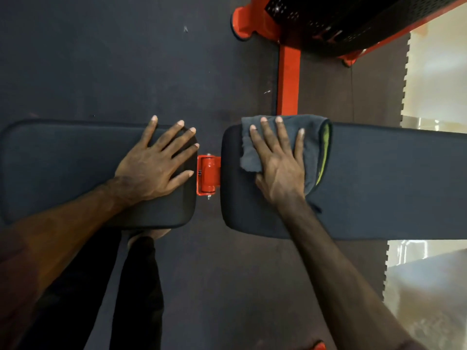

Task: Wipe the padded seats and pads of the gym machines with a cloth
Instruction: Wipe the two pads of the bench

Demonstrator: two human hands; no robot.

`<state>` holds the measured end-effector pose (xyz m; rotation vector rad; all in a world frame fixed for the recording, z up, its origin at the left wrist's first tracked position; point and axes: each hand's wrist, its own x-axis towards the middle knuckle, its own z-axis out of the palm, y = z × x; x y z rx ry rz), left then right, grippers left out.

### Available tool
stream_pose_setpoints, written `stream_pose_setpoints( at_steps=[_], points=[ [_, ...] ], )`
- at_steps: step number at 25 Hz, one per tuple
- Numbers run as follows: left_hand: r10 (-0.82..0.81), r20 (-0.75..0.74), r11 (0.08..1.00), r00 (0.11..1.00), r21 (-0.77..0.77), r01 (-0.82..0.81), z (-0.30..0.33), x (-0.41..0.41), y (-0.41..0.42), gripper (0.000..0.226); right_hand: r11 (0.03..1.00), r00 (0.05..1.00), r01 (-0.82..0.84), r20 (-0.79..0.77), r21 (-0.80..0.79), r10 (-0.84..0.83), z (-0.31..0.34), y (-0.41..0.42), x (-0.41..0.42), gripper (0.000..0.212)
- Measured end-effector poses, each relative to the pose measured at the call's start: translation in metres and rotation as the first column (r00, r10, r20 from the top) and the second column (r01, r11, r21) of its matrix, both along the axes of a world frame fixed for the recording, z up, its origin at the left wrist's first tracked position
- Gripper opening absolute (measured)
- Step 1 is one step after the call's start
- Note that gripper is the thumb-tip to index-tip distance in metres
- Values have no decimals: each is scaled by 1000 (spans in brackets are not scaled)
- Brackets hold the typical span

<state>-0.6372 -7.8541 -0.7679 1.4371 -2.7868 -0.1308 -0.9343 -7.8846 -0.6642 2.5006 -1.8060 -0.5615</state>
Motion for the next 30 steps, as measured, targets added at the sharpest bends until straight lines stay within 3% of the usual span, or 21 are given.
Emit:
stream_pose_setpoints(
  at_steps=[3, 6, 9, 12, 15, 18, 21, 23, 26, 28, 30],
  points=[
    [11, -24, 1000, 1000, -6, -11, 4, 1, -1, 68, 982, 984, 177, -19, -64, -178, 18, 68, -12, 96],
    [22, -14, 1000, 1000, 7, -22, 6, -1, -1, 68, 992, 999, 47, -14, 114, -45, 13, 122, -6, 107],
    [20, -32, 1000, 999, 15, -19, 6, 0, -2, 67, 959, 977, -215, 30, 185, 213, 5, 82, -6, 111],
    [12, -55, 1000, 998, 4, -11, 2, 1, -3, 67, 988, 993, -115, -22, 103, 118, 15, 61, -29, 105],
    [18, -33, 1000, 999, 12, -18, 2, 0, -1, 67, 996, 999, -16, -39, 86, 20, 31, 113, -46, 100],
    [21, -17, 1000, 1000, 18, -20, 4, 1, -3, 68, 972, 989, -149, 7, 182, 150, 16, 134, -25, 91],
    [15, -15, 1000, 1000, 15, -15, 4, 2, -3, 68, 935, 960, -281, 62, 214, 274, -3, 88, 1, 90],
    [14, -6, 1000, 1000, 20, -14, 4, 2, -3, 68, 977, 990, -140, 8, 162, 140, 0, 65, -4, 106],
    [7, 9, 999, 1000, 34, -7, 5, 1, -3, 69, 995, 999, 26, -43, 93, -22, 19, 103, -21, 104],
    [10, 13, 999, 1000, 40, -10, 6, 1, -4, 69, 983, 997, -66, -38, 171, 73, 18, 140, -16, 97],
    [23, -9, 999, 1000, 47, -22, 7, 2, -4, 68, 927, 965, -259, 42, 271, 258, 1, 138, -2, 84]
  ],
)
